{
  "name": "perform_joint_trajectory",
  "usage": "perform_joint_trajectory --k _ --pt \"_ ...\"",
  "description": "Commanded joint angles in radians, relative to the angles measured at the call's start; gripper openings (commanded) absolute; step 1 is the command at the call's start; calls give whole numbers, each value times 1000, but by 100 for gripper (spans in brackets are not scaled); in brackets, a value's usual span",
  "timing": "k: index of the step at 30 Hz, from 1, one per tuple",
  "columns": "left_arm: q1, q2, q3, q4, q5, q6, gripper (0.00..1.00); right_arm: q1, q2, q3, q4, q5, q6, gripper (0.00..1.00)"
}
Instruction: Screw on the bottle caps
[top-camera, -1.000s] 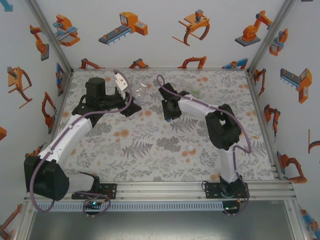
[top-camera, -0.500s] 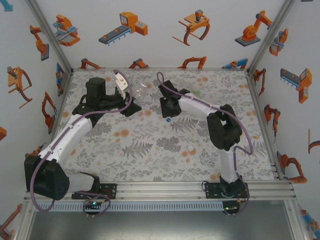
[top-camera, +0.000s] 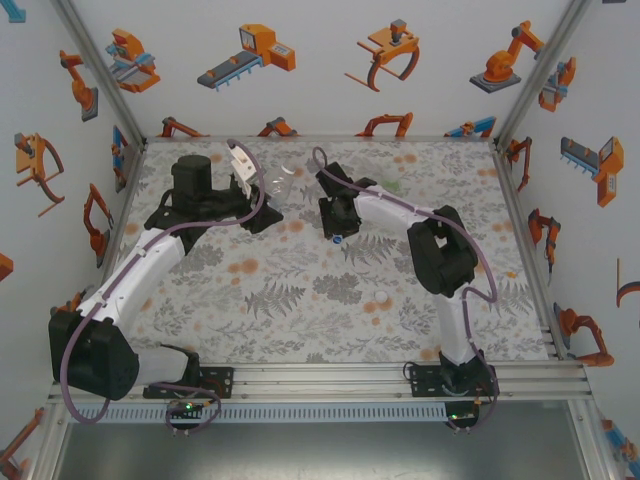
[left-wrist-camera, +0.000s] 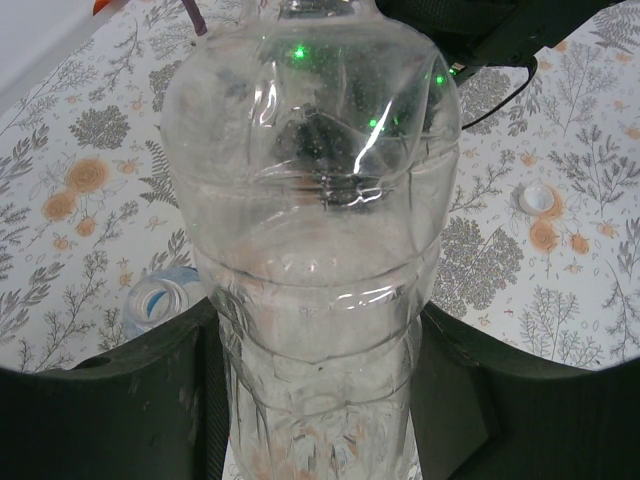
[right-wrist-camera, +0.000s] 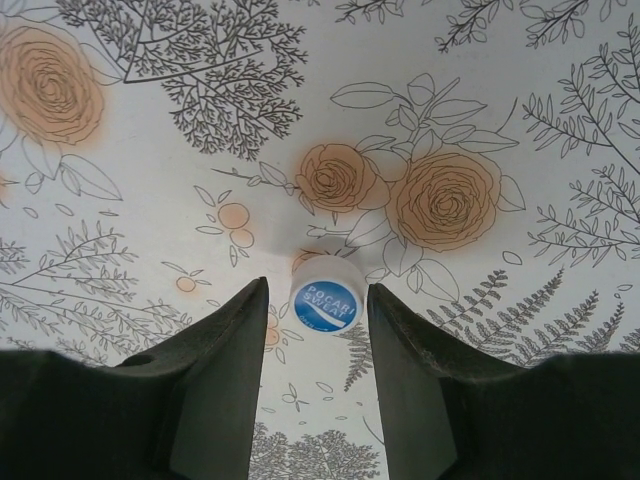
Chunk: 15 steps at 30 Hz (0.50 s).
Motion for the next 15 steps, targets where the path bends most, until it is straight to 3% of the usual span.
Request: perform_joint_trajectory --k 1,15 --pt "0 3 26 -7 9 -9 15 -8 9 10 -14 -14 -5 43" --pt "1 5 26 -6 10 -9 15 -9 29 9 -39 -3 -10 41"
